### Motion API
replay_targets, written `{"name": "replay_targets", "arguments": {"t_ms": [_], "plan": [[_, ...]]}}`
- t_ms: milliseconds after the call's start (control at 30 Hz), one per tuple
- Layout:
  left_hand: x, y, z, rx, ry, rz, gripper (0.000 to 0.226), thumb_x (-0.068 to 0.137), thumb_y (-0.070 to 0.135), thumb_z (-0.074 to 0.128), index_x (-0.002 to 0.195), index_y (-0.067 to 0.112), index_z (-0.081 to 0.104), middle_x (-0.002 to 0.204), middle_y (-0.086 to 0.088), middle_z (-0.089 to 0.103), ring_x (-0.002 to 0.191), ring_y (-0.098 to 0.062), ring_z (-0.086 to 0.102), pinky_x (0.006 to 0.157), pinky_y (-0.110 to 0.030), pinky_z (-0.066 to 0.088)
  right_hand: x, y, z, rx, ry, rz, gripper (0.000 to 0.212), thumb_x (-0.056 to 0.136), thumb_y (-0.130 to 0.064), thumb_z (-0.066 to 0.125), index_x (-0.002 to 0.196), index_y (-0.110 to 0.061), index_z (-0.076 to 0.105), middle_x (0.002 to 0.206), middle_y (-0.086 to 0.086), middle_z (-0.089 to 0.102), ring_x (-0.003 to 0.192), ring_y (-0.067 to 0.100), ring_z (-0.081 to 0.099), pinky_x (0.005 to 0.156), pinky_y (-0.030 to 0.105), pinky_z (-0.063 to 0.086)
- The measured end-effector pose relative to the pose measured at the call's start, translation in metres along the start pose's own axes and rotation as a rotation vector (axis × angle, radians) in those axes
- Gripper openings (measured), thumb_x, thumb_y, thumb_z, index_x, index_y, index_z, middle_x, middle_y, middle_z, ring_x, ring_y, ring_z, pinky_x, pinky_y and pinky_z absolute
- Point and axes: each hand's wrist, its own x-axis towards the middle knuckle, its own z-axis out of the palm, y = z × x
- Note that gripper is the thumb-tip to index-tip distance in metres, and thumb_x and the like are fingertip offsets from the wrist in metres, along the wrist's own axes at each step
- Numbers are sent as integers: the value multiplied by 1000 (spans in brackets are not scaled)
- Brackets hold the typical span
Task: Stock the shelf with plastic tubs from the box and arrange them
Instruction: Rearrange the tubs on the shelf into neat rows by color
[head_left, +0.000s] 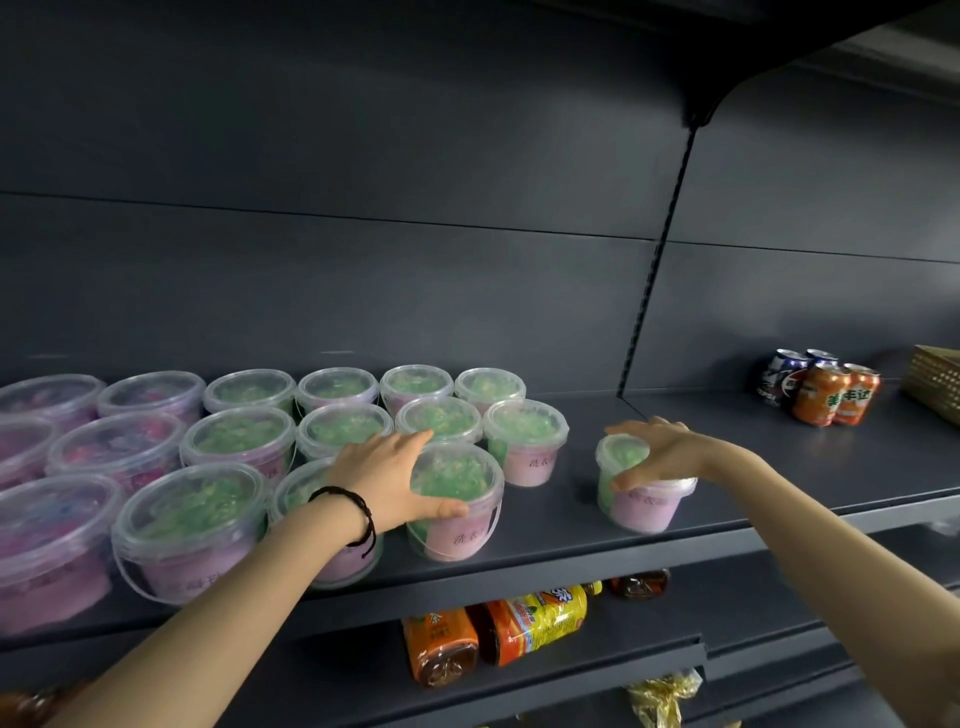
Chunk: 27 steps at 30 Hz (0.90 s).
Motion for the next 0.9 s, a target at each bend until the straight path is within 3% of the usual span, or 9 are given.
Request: {"name": "replay_targets", "arguments": {"t_ms": [267,467,600,700,800,900], "plan": [[-5,5,0,-16,-1,-7,127,45,98,22,152,28,19,152,1,39,135,-20,40,105,-40,38,-28,-41,22,27,105,-188,87,70,-59,71,143,-45,27,147,-3,37,132,27,32,106,52,35],[-17,-1,1,44,69,43,110,64,92,27,152,25,22,154,2,34,140,-19,33,110,-39,32,-29,-82,44,59,191,-255,102,57,-73,66,145,-45,22,152,-5,29,134,31,32,108,52,27],[-35,-23,-7,81,127,-8,97,74,87,35,151,29,25,156,6,30,142,-15,27,113,-37,27,-27,-92,55,100,281,-244,96,62,-73,67,144,-43,28,154,-6,26,133,29,34,107,52,24],[-62,-51,-9,51,179,-77,104,65,95,24,149,33,30,153,10,32,141,-13,28,113,-36,26,-31,-83,61,202,316,-273,92,62,-76,65,142,-44,32,156,-8,20,140,25,25,111,54,18],[-90,-78,-10,50,259,-180,112,54,97,16,143,35,41,148,10,42,137,-14,37,109,-35,32,-38,-82,65,125,381,-383,96,56,-88,48,141,-45,34,156,-12,20,146,17,11,115,48,11],[-101,-89,-6,87,200,-206,109,51,99,5,142,47,38,152,14,37,140,-12,32,112,-37,27,-42,-105,67,58,319,-526,89,66,-86,46,143,-42,33,150,-13,36,141,13,24,115,38,12]]}}
